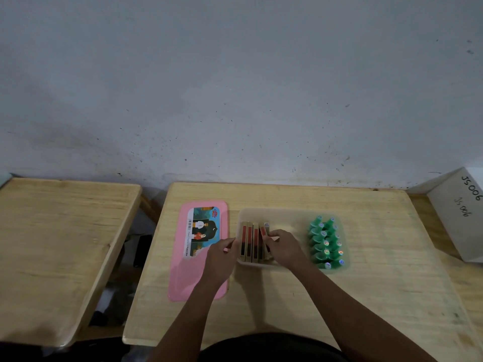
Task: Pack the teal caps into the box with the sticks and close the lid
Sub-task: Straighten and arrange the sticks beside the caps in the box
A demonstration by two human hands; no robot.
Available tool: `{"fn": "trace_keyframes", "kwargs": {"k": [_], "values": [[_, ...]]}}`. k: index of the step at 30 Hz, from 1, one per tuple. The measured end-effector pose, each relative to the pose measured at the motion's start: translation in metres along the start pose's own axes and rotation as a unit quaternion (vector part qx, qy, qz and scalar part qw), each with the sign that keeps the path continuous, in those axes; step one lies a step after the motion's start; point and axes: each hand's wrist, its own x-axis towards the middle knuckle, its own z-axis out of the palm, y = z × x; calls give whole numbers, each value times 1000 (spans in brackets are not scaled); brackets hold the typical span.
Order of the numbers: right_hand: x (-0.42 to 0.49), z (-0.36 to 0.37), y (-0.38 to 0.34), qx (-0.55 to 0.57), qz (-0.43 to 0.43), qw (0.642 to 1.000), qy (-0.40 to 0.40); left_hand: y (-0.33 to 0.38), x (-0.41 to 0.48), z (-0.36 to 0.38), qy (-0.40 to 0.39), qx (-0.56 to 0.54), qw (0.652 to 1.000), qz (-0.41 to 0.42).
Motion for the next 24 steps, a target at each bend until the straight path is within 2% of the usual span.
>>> {"fn": "trace_keyframes", "kwargs": {"k": [3,10,14,19,24], "values": [[-2,4,-1,-4,22,1000,-10,-1,0,1,3,1,1000,8],[0,10,-7,-52,21,998,1,-8,4,3,-2,9,1000,12],[3,6,-2,-40,14,999,-6,-4,2,2,5,4,1000,13],[1,-2,3,-8,43,997,62,-6,3,2,1,-3,1000,11],[5,1,4,-29,71,997,6,-3,1,1,-3,-2,1000,11]]}}
